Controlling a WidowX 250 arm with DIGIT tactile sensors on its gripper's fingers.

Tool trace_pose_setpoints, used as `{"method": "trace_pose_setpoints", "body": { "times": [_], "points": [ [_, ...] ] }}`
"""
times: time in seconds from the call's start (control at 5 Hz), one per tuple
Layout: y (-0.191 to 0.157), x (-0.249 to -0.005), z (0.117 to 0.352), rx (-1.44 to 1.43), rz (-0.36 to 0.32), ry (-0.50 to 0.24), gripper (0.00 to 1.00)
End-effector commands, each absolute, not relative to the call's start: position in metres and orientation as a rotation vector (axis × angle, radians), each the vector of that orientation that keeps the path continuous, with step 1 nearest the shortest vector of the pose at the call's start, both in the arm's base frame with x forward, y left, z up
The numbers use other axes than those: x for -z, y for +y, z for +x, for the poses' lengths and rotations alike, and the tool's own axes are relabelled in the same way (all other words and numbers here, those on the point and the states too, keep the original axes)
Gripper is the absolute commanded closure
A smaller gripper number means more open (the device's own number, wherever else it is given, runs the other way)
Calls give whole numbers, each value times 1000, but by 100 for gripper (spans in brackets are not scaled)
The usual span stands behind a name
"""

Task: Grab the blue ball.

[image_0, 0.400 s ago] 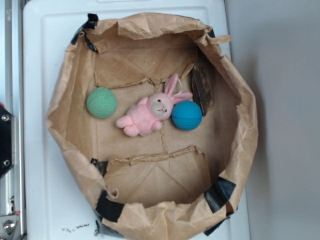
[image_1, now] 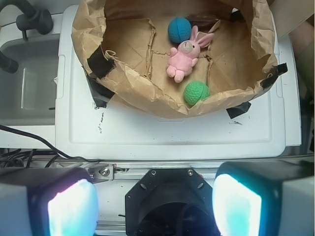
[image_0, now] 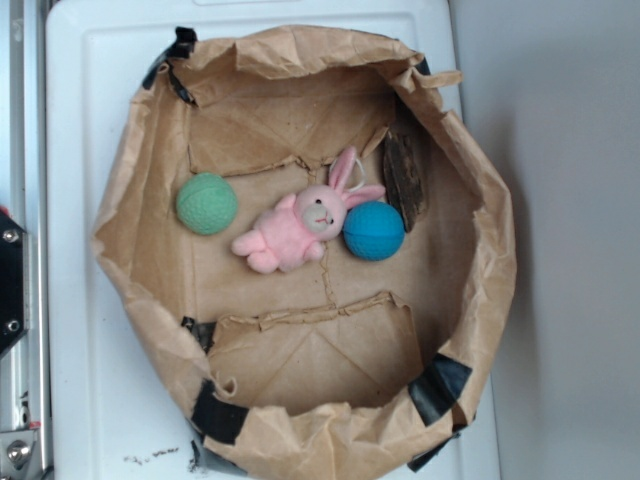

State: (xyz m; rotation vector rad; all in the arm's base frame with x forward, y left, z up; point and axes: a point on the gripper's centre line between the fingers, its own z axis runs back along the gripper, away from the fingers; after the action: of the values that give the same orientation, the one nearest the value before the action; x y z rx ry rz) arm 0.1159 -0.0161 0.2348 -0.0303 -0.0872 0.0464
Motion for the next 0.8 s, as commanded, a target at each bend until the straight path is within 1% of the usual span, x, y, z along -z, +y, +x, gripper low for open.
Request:
{"method": "trace_pose_setpoints", "body": {
  "times": [0.0, 0.2, 0.4, 0.6],
  "points": [
    [-20, -190, 161, -44, 55, -98, 0],
    [-10, -173, 184, -39, 77, -111, 0],
    [7, -158, 230, 14, 110, -100, 0],
    [13, -150, 256, -8, 148, -136, 0]
  ]
}}
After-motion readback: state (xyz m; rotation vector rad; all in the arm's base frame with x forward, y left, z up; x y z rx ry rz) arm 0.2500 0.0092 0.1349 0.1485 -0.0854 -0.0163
